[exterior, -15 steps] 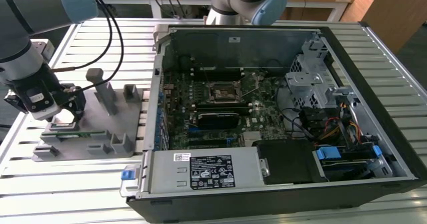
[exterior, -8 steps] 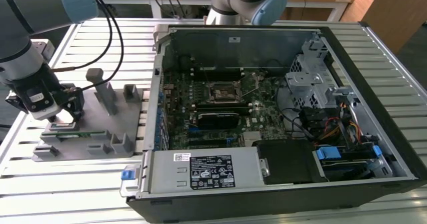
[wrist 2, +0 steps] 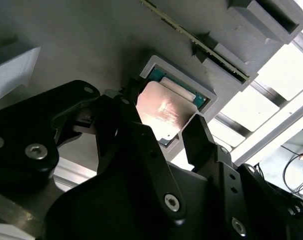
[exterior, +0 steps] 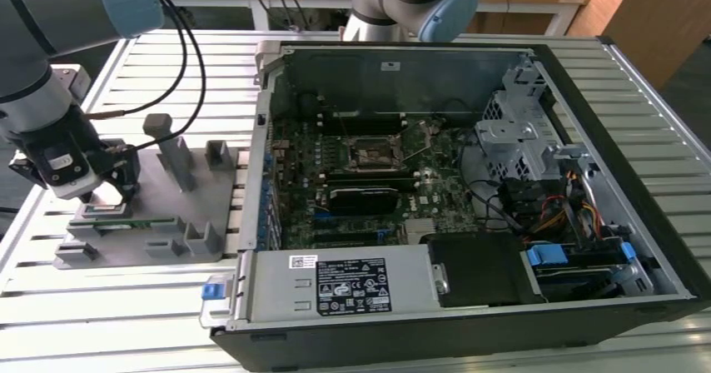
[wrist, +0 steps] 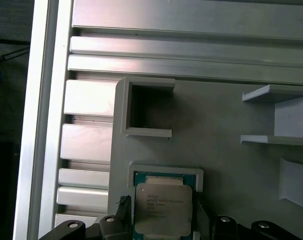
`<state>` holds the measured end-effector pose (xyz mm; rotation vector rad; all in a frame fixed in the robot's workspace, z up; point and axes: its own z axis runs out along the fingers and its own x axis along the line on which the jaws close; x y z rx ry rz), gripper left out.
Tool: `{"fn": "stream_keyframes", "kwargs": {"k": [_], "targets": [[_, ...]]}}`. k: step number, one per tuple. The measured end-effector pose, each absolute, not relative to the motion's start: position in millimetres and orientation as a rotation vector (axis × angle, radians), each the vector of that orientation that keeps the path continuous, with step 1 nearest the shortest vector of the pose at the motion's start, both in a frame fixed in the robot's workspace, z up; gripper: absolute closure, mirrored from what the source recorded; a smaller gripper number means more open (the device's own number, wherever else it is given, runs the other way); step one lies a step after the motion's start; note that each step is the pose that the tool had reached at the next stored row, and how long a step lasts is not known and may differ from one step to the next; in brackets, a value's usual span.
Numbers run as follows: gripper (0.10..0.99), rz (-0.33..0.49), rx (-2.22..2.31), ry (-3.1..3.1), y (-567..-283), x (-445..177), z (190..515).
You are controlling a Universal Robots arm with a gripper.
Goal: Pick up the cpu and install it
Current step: 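Pick up the cpu and move it towards the insertion slot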
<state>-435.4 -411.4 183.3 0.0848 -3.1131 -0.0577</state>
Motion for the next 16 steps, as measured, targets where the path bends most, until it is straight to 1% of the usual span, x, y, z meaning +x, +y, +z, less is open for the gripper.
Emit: {"fn": "stream_keyframes", "kwargs": {"k": [10,12,13,16], "targets": [[0.467,-0.058,0.085,-3.115,-409.6,-436.9,183.3],[0.478,-0.058,0.085,-3.115,-409.6,-437.1,183.4],[0.541,-0.058,0.085,-3.115,-409.6,-437.2,183.4],[0.545,-0.058,0.085,-3.115,-409.5,-437.2,183.9]]}}
